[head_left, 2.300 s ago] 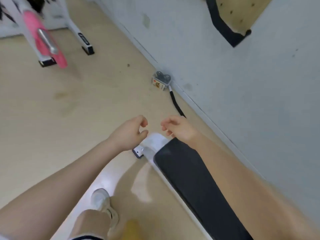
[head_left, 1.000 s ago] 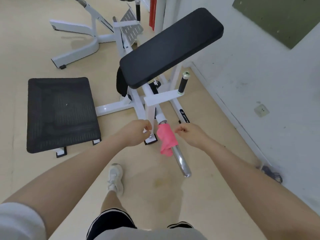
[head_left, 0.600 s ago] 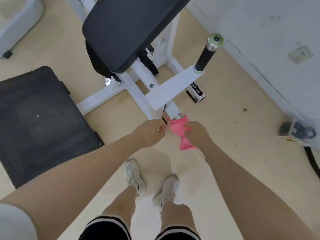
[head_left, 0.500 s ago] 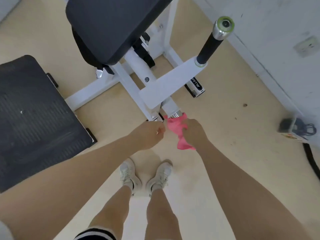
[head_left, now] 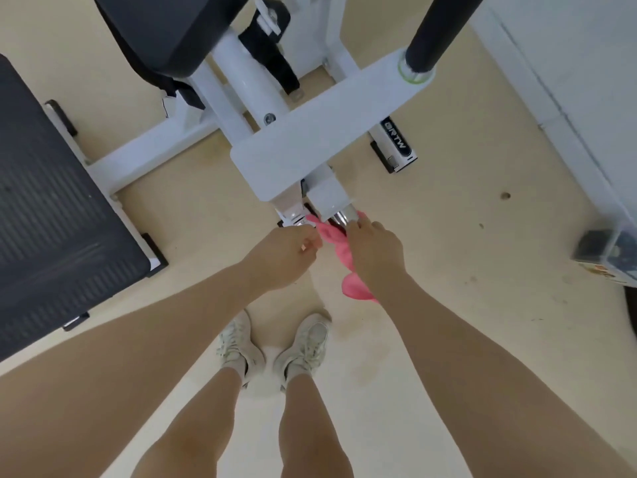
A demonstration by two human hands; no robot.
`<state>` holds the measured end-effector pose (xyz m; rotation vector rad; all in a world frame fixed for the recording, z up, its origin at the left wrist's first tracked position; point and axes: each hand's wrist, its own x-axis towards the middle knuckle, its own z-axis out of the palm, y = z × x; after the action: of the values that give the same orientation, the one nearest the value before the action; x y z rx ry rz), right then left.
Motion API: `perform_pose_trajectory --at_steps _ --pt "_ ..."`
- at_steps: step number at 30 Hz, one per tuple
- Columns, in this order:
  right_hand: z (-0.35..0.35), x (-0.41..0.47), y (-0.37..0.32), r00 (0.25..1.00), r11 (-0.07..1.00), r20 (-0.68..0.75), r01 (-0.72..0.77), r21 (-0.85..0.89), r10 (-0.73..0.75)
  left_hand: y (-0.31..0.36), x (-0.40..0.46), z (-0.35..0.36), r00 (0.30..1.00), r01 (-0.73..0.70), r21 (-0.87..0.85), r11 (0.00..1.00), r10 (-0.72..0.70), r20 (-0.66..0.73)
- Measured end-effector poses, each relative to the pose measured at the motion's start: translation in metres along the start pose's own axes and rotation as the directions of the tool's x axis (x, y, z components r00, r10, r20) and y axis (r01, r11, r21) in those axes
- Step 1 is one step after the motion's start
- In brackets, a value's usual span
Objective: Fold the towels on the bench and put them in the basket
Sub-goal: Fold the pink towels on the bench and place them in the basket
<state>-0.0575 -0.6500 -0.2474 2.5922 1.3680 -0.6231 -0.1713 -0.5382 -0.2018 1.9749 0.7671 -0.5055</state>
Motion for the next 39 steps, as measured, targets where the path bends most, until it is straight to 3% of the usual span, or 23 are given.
perform_pose_trajectory --at_steps 3,9,14,18,23,25,28,32,35,37,39 --pt "-0.032 -0.022 0.014 0.995 0.992 0.098 -0.031 0.123 0.019 0.025 -0.016 -0.011 0.998 -0.058 0.037 0.998 0.059 -0.008" --pt "-0.163 -0.103 0.022 0.995 0.892 -0.032 -0.073 0.445 0.098 0.117 -0.08 -0.072 0.974 -0.219 0.128 0.967 0.225 -0.031" --pt "-0.239 -0.199 0.007 0.955 0.836 -0.191 -0.092 0.542 0.229 0.184 -0.143 -0.107 0.893 -0.449 0.079 0.89 0.449 0.026" --pt "-0.26 -0.268 -0.003 0.9 0.806 -0.224 -0.196 0.559 0.374 0.228 -0.193 -0.108 0.759 -0.649 0.125 0.75 0.627 0.176" --pt "-0.258 -0.356 -0.022 0.755 0.696 -0.303 -0.269 0.666 0.581 0.262 -0.254 -0.068 0.571 -0.794 0.162 0.587 0.626 0.532" --pt "-0.255 -0.392 -0.022 0.686 0.666 -0.344 -0.275 0.693 0.641 0.271 -0.268 -0.045 0.474 -0.868 0.213 0.449 0.621 0.624" --pt "-0.248 -0.447 -0.015 0.617 0.618 -0.35 -0.292 0.73 0.705 0.289 -0.284 -0.007 0.364 -0.928 0.312 0.205 0.685 0.632" --pt "-0.225 -0.51 0.002 0.587 0.552 -0.298 -0.316 0.771 0.753 0.316 -0.308 0.044 0.247 -0.968 0.184 0.17 0.762 0.599" --pt "-0.186 -0.576 0.023 0.558 0.448 -0.192 -0.368 0.815 0.807 0.34 -0.337 0.111 0.168 -0.986 0.123 0.115 0.733 0.66" --pt "-0.163 -0.621 0.038 0.6 0.317 -0.091 -0.282 0.906 0.795 0.354 -0.359 0.159 0.127 -0.992 0.093 0.086 0.696 0.707" --pt "-0.15 -0.669 0.053 0.677 0.159 -0.009 -0.16 0.974 0.736 0.371 -0.381 0.208 0.139 -0.99 0.082 0.115 0.688 0.712"
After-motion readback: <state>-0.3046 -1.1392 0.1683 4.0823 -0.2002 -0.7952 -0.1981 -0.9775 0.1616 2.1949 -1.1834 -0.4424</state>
